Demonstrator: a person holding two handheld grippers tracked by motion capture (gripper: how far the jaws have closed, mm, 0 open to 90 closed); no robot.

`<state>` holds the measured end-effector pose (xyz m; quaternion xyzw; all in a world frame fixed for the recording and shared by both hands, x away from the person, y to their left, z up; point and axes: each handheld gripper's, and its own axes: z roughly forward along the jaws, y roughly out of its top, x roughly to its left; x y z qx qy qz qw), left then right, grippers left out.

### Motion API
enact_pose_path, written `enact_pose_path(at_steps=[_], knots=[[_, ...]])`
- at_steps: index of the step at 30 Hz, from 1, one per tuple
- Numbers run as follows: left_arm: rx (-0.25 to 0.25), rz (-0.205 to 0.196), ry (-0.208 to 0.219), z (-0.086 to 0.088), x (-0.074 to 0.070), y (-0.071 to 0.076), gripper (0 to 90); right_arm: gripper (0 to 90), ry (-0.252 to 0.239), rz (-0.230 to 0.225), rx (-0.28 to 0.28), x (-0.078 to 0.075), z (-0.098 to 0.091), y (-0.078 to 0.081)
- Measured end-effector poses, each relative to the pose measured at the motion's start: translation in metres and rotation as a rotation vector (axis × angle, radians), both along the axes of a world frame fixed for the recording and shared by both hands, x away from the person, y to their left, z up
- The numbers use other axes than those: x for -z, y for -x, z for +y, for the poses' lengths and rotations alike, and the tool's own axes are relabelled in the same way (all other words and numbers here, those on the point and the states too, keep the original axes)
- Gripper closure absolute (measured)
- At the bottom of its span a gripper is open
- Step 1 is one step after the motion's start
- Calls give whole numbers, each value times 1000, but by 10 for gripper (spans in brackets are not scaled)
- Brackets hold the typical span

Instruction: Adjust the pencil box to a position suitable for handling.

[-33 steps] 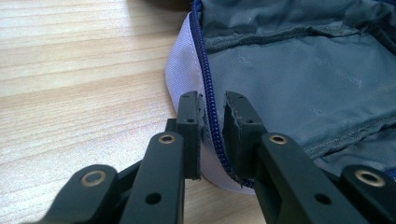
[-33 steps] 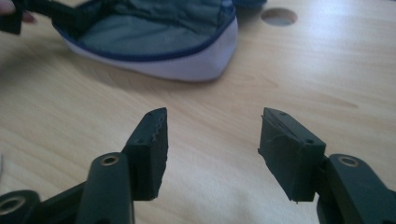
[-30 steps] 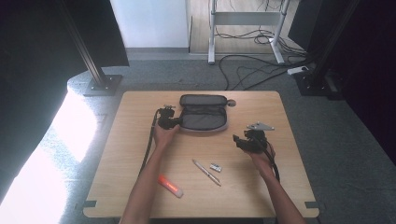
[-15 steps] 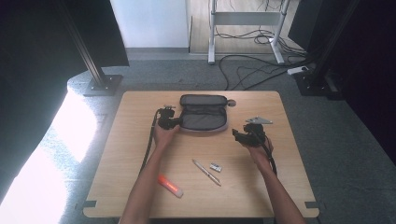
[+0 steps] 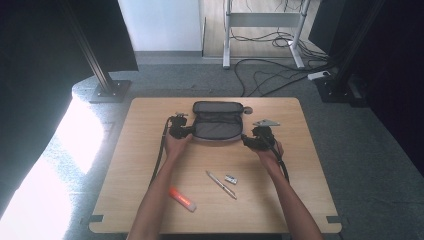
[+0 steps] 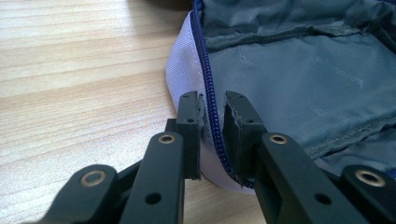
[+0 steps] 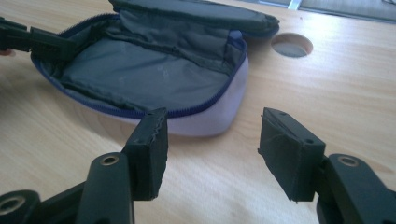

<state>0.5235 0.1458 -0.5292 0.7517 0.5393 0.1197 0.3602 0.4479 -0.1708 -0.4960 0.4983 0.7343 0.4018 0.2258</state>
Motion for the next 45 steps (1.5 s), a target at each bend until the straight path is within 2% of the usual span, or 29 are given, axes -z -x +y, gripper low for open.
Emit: enact_pose_path(at_steps=[4, 7, 8, 11, 13, 16, 17, 22, 25, 27, 30, 33, 37, 45], knots=[[6, -3, -15, -1, 0, 0, 774, 432, 19, 1, -2, -1, 10, -9], [2, 2, -2, 0, 0, -1, 774, 447, 25, -6, 9, 3, 13, -16], [2, 4, 1, 0, 0, -1, 774, 442, 31, 14, 15, 5, 14, -19], [1, 9, 1, 0, -1, -2, 774, 443, 43, 22, 22, 9, 14, -25], [3, 11, -4, 0, -1, -2, 773, 457, 36, 27, 36, 10, 12, -34], [1, 12, 0, 0, -1, -3, 774, 461, 30, 20, 42, 11, 11, -37], [0, 12, -2, 0, -1, -3, 774, 456, 35, 34, 43, 13, 11, -41], [1, 11, -15, -2, -2, -3, 775, 455, 29, 31, 40, 11, 12, -45], [1, 10, -24, -2, -2, -3, 775, 458, 43, 30, 33, 12, 16, -48], [0, 15, -25, -2, -2, -3, 775, 459, 35, 43, 33, 14, 21, -51], [0, 19, -26, -2, -2, -3, 773, 465, 55, 52, 35, 17, 24, -53], [3, 24, -29, -2, -2, -4, 771, 521, 60, 55, 65, 21, 27, -59], [4, 24, -30, -2, -2, -4, 771, 585, 74, 79, 61, 26, 28, -63], [4, 26, -25, -2, -1, -5, 766, 682, 61, 137, 59, 37, 25, -67]])
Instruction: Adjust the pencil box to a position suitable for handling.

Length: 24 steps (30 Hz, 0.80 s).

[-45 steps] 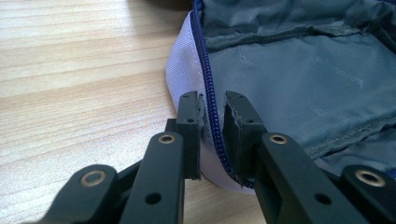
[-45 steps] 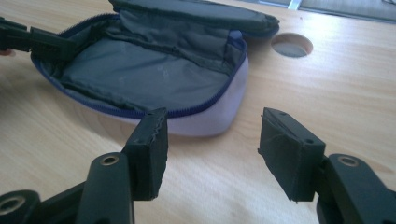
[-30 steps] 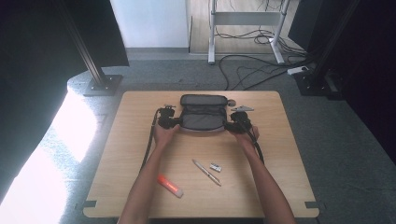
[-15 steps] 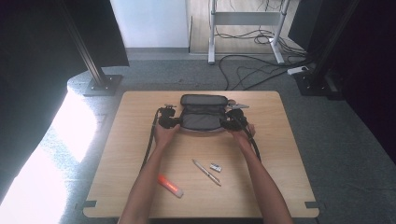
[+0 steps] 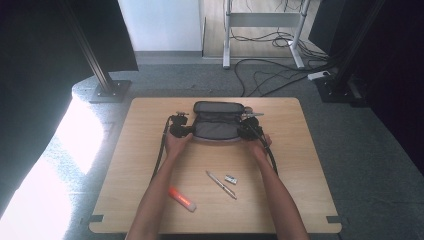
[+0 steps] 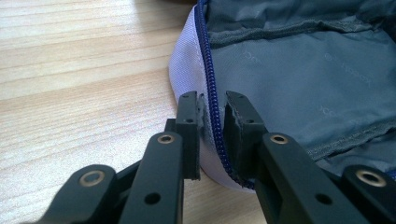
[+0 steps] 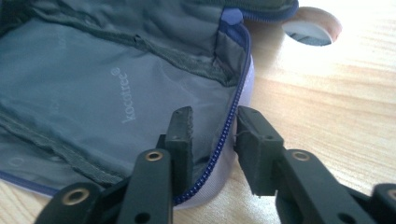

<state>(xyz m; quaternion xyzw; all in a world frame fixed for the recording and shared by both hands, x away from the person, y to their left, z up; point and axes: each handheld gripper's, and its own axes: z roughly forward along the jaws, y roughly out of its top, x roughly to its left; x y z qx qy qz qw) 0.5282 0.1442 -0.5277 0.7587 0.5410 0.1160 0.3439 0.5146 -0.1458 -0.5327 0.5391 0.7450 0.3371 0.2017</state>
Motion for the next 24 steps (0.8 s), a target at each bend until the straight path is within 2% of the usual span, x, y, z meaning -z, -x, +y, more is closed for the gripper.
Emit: enact_pose_path(at_steps=[5, 15, 19, 24], knots=[[-4, 0, -2, -1, 0, 0, 764, 718, -7, 7, 4, 1, -2, -1], [-16, 13, 4, 1, 3, -2, 763, 839, 17, -3, 14, 1, 1, 1], [-17, 6, -8, 0, 3, -2, 825, 856, 9, -9, 16, 1, 1, 2], [-10, -6, -13, -1, 2, -2, 855, 863, -35, -21, 31, 1, -2, 4]])
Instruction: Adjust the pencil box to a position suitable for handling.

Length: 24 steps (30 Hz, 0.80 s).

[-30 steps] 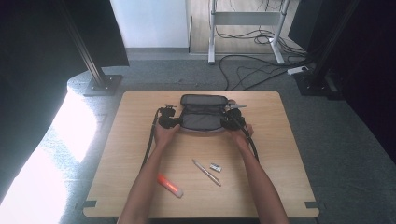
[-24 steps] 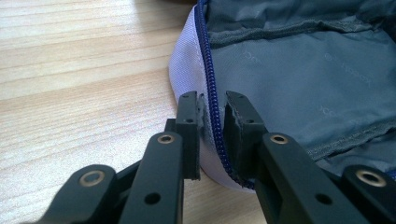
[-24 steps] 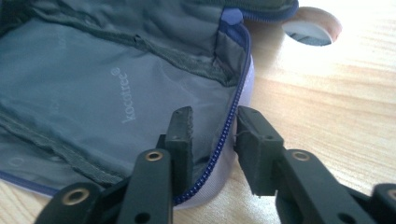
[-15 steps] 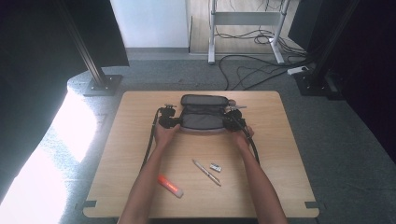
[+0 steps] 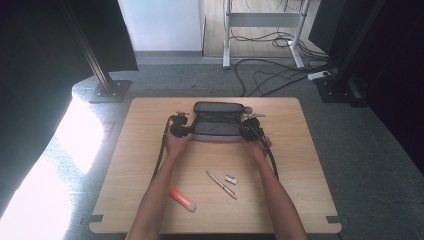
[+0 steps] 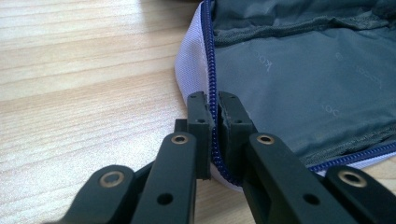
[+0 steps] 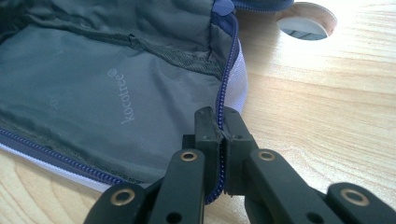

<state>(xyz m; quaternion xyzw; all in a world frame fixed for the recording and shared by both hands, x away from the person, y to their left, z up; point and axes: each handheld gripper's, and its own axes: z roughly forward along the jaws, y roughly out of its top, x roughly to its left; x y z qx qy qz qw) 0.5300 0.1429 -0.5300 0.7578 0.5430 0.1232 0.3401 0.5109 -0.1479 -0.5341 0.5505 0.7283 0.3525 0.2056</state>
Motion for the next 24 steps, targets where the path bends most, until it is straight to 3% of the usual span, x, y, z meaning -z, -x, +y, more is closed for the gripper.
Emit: enact_pose_path(at_steps=[5, 6, 24], knots=[[8, 0, 42, 2, -2, 0, 860, 864, -3, -22, 1, -3, -1, 2], [10, -9, 55, 2, -5, 1, 861, 865, 2, -43, 3, -8, -2, 4], [30, -110, 105, 11, -49, 21, 864, 866, -38, -143, -20, -42, -1, 23]])
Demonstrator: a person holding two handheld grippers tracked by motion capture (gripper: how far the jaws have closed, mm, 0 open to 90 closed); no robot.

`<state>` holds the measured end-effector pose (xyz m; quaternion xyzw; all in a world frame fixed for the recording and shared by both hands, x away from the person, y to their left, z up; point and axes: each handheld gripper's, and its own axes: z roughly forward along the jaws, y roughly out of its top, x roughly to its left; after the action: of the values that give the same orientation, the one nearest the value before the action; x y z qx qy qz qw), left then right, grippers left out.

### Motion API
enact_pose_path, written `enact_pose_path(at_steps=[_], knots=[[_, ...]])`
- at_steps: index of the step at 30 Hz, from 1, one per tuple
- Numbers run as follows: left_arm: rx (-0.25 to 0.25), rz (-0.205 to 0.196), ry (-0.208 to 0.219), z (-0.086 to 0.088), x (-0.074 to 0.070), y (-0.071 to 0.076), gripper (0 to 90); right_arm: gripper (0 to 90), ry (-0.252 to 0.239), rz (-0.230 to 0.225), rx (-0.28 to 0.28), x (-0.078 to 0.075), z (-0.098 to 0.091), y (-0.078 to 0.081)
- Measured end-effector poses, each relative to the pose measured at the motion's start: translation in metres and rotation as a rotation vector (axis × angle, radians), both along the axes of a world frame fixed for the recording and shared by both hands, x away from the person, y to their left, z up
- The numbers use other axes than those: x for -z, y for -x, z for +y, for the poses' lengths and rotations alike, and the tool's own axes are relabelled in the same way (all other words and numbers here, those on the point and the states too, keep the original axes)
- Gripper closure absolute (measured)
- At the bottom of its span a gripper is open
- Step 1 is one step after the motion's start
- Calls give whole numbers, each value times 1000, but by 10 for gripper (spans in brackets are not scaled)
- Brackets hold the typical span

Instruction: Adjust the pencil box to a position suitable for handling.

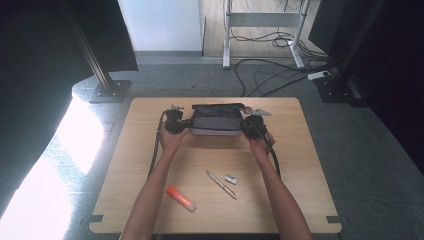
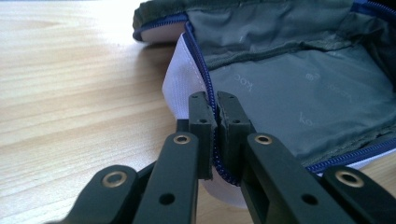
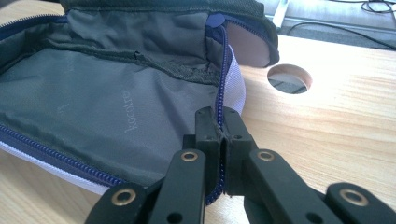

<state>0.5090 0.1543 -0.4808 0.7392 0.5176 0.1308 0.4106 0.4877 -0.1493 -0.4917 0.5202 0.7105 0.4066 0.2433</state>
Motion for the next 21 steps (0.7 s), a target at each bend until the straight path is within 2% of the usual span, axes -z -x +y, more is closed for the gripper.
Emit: enact_pose_path(at_steps=[10, 21], knots=[[9, -16, 9, 5, -11, 6, 872, 868, -3, -34, -14, -11, 3, 8], [13, -24, 26, 10, -14, 10, 876, 867, 2, -54, -25, -18, 6, 13]])
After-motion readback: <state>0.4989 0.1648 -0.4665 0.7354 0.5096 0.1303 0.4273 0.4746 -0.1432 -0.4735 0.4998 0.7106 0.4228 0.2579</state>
